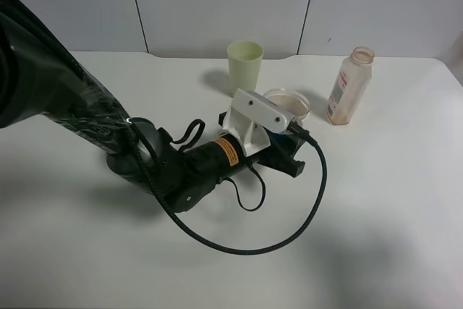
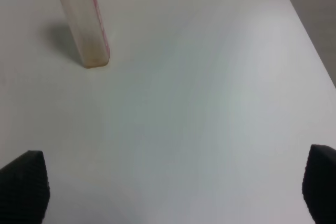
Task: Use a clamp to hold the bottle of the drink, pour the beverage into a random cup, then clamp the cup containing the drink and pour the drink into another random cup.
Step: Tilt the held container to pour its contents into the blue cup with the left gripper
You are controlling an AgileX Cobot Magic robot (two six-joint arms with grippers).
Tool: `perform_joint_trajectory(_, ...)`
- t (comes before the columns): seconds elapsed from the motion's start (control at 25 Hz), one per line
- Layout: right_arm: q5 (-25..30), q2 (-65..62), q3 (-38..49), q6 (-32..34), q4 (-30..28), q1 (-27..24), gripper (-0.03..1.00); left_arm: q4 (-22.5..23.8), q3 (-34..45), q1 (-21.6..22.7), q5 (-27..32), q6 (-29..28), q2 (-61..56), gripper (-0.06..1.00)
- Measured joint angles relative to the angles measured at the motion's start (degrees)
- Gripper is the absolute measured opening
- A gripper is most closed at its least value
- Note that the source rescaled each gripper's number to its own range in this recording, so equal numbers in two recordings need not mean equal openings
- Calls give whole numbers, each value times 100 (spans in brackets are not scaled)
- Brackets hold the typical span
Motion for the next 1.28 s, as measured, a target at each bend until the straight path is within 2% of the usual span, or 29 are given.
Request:
perform_joint_trajectory(0.36, 0, 0, 0, 0, 0, 0, 100, -5, 44, 0, 370, 85, -689, 2)
perform_joint_trajectory(0.68, 0, 0, 0, 0, 0, 0, 100, -170, 577, 26, 642, 969, -1382, 2)
perform_joint_trajectory(1.2, 0, 0, 0, 0, 0, 0, 100, -147, 1113, 593, 746, 1056, -2297, 2)
perform_joint_trajectory(1.28, 0, 0, 0, 0, 0, 0, 100, -60, 1202, 812, 810, 1061, -2486, 2)
